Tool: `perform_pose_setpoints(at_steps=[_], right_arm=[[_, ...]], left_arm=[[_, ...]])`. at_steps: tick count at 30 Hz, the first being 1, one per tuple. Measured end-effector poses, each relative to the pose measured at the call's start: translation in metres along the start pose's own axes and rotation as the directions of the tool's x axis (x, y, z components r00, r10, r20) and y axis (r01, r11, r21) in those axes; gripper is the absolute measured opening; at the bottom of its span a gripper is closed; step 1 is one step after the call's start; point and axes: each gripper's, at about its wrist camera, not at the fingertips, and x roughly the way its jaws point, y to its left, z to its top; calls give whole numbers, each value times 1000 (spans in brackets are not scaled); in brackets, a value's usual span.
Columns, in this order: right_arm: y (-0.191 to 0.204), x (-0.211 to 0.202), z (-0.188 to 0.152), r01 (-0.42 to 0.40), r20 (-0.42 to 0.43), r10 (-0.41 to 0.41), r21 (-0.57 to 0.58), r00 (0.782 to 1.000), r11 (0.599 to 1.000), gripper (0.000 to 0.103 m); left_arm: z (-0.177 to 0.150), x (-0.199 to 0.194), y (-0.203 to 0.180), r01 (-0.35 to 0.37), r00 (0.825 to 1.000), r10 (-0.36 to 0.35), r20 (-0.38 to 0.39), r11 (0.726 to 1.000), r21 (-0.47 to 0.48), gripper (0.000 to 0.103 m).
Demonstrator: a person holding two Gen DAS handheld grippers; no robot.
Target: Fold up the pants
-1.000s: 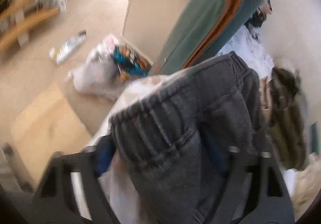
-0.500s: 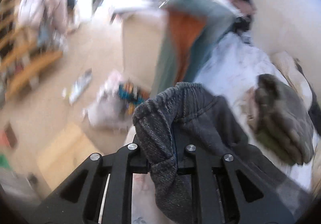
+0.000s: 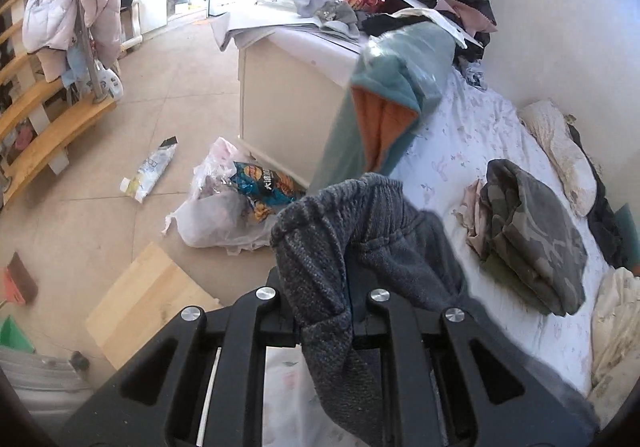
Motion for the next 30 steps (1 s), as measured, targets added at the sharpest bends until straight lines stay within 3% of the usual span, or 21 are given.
perform_pose_setpoints(at_steps=[7, 9, 13, 14, 16, 17, 18, 21, 22, 24, 26, 27, 29, 30], right_arm=[[-37, -55, -66, 88, -101, -78, 103, 992, 991, 5], [-54, -68, -93, 142, -157, -118, 149, 981, 979, 5], [-66, -75, -132, 234, -235, -208, 90, 949, 968, 9], [-68, -66, -139, 271, -280, -248, 48, 927, 961, 26], [-71, -41, -156, 379, -396, -381, -89, 835, 921, 53], [-70, -34, -164, 412, -424, -436, -152, 794, 898, 51], [-67, -35, -166, 429, -408, -468, -189, 784, 883, 52], [-51, -55, -158, 577, -290, -639, -276, 712, 769, 55], [-39, -67, -153, 594, -237, -655, -284, 717, 753, 55], [-6, -93, -150, 564, -144, -618, -290, 773, 773, 57], [55, -115, -172, 322, -113, -387, -374, 915, 870, 57], [85, -118, -191, 184, -168, -279, -434, 945, 882, 56], [144, -120, -244, -57, -310, -117, -499, 943, 865, 55], [173, -121, -275, -187, -386, -28, -508, 922, 841, 53]], left_arm=[[6, -54, 74, 5, 999, -3, -45, 999, 41, 11], [4, -59, 95, 10, 997, -5, -78, 998, 67, 11], [-17, -41, 103, 0, 988, 32, -151, 978, 207, 12], [-26, -30, 101, -6, 983, 50, -175, 969, 247, 12], [-36, -10, 104, -18, 968, 80, -236, 967, 254, 12], [-38, -2, 105, -2, 958, 71, -277, 970, 241, 12], [-39, 0, 104, 0, 956, 75, -283, 966, 258, 12], [-39, -6, 102, 16, 962, 59, -267, 962, 271, 13], [-39, -8, 103, 28, 963, 43, -266, 965, 259, 13], [-37, -11, 102, 51, 963, 15, -268, 970, 236, 13], [-36, -15, 103, 76, 962, -14, -271, 973, 218, 13], [-36, -16, 102, 84, 962, -22, -271, 973, 217, 13], [-36, -18, 98, 83, 963, -21, -270, 972, 221, 13], [-37, -17, 96, 79, 963, -15, -270, 971, 227, 13]])
